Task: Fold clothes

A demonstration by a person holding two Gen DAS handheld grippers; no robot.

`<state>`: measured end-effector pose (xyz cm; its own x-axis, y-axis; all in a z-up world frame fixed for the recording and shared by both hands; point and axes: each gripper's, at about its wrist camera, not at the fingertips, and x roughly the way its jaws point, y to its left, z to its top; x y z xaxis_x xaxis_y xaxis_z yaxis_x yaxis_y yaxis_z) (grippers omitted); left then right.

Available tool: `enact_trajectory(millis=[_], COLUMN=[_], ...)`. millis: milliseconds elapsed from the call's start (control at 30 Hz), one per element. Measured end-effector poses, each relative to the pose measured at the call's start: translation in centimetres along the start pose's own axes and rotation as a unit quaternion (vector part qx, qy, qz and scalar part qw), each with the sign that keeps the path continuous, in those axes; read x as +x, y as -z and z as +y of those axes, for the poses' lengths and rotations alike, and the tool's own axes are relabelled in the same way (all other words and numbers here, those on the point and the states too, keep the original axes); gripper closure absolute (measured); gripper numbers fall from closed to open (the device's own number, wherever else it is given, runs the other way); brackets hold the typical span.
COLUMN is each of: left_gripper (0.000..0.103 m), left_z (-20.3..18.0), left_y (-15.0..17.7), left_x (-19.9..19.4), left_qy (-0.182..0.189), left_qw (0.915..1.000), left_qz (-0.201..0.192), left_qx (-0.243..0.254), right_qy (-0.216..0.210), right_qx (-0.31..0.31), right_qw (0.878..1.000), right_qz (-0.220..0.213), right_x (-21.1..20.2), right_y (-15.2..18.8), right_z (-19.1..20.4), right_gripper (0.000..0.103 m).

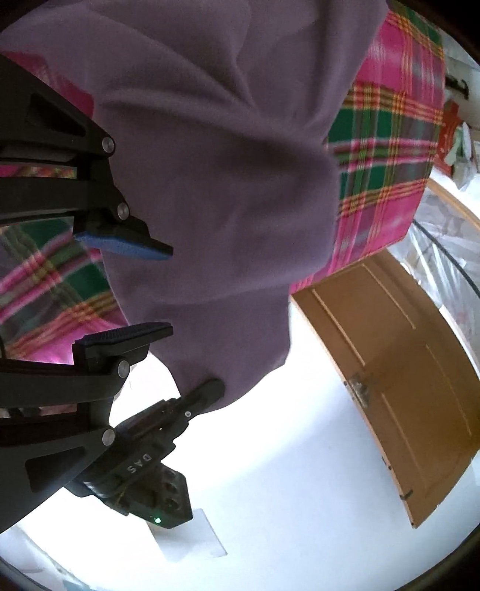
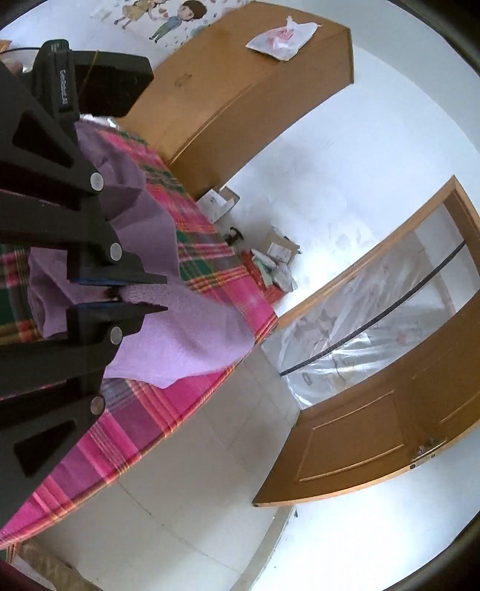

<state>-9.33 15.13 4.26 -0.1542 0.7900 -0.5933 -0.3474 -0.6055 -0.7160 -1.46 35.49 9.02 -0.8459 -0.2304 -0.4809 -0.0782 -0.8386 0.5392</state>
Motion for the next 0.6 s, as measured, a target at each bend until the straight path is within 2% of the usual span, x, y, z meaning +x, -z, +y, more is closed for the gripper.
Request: enact_trajectory(millis=[267,333,467,600], left_gripper=[0.068,0.068,0.068,0.068], left_z=[3.5,5.0,7.1,9.1], left_y=[1.0,1.4,2.6,3.2], left_x=[-5.3,-7.0,-10.2,-13.3], left_qy=[-0.045,-0.055,-0.069,-0.093], left_qw=[0.998,0.9966,0.9936,0.9872], left_qz=[-0.042,-0.052,-0.072,-0.099], left_qx=[-0.016,-0.033,-0.053,-0.084], right_qy=[0.057,0.068,0.077,0.085], right_qx=[-0.019,-0.023,-0.014,-0.006], right_qw=[0.998,0.997,0.997,0.996], right_qz=[0.013,0.015,0.019,0.024], right_x=[2.2,2.2,2.0,1.9], right_y=[1.0,1.3,1.5,1.4], right_z=[-0.7,-1.1,-2.1,-2.8], right_gripper=[0.097,0.097,0.097,0.095])
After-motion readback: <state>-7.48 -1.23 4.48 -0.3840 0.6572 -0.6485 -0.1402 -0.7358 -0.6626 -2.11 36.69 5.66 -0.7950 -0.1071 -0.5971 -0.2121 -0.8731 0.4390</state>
